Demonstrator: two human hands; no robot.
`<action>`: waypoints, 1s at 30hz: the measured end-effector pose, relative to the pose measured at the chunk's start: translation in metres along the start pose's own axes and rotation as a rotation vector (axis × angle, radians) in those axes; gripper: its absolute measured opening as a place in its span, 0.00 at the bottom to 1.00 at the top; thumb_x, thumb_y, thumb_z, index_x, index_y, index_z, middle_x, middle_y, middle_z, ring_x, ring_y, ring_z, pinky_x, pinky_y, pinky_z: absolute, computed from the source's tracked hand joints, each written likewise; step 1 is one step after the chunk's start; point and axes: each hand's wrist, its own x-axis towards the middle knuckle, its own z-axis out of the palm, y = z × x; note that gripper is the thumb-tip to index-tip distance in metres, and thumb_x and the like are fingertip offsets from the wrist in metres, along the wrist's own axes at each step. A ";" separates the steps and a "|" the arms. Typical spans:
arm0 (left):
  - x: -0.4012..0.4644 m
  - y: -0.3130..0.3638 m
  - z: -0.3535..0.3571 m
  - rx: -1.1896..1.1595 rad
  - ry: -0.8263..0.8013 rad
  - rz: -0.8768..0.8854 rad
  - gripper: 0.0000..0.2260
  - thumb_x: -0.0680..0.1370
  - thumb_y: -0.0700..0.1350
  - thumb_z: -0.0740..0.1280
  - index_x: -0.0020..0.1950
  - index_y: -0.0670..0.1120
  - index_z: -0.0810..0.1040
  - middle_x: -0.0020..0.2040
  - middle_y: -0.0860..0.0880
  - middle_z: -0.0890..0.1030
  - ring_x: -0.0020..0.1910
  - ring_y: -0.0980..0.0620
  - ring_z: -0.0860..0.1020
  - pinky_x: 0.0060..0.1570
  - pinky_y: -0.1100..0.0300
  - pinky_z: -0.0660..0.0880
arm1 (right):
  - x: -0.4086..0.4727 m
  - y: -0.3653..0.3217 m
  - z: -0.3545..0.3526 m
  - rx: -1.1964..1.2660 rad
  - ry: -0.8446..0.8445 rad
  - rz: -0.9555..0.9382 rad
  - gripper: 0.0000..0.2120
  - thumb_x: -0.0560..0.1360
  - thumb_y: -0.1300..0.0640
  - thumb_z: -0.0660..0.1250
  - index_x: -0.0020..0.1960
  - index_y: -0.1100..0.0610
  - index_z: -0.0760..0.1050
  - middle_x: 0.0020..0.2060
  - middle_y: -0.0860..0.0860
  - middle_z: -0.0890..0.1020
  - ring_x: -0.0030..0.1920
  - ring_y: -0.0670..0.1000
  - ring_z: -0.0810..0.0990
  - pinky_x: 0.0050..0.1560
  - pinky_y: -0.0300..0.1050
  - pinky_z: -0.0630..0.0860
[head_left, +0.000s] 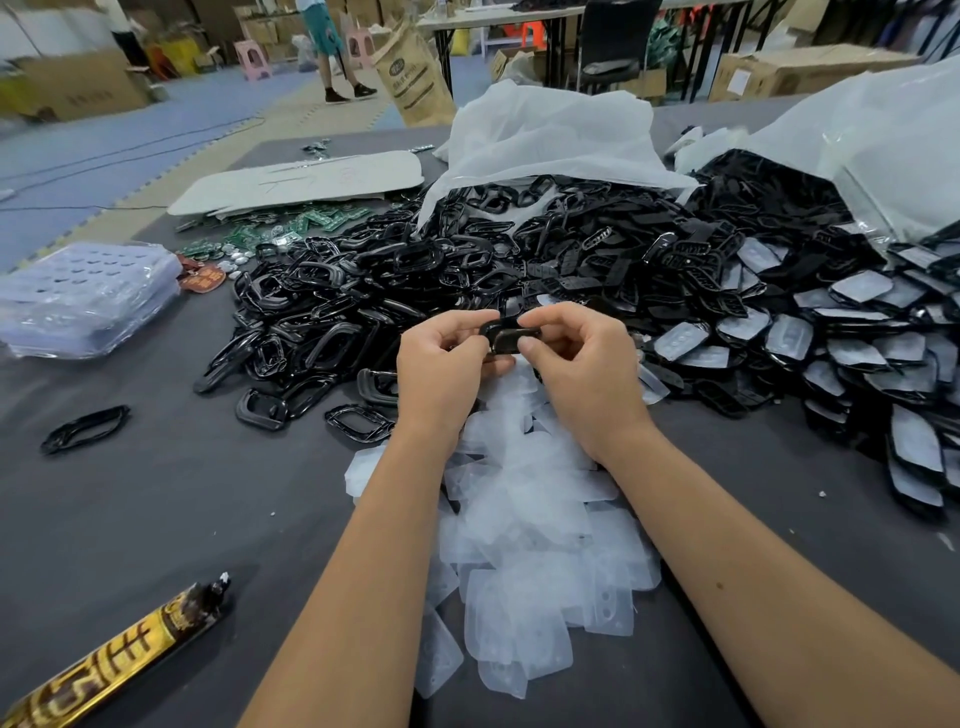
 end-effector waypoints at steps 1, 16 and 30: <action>0.000 0.000 0.000 0.004 -0.004 0.003 0.17 0.77 0.29 0.62 0.50 0.46 0.87 0.50 0.28 0.81 0.38 0.44 0.86 0.57 0.35 0.80 | 0.000 0.000 0.000 -0.041 0.021 -0.014 0.07 0.75 0.65 0.75 0.49 0.55 0.84 0.36 0.46 0.83 0.37 0.44 0.80 0.42 0.37 0.76; 0.000 -0.004 0.001 0.031 -0.033 0.027 0.11 0.79 0.33 0.68 0.48 0.47 0.86 0.34 0.49 0.84 0.33 0.49 0.85 0.46 0.44 0.81 | 0.001 0.003 0.000 -0.059 0.053 0.028 0.05 0.74 0.61 0.76 0.45 0.51 0.87 0.31 0.44 0.83 0.32 0.40 0.79 0.38 0.35 0.75; 0.001 -0.006 0.000 0.012 -0.090 0.049 0.09 0.76 0.33 0.75 0.51 0.45 0.85 0.43 0.43 0.87 0.36 0.51 0.86 0.46 0.51 0.81 | -0.001 -0.001 -0.002 -0.145 0.170 -0.028 0.08 0.72 0.56 0.80 0.40 0.57 0.82 0.34 0.47 0.83 0.35 0.46 0.81 0.41 0.42 0.77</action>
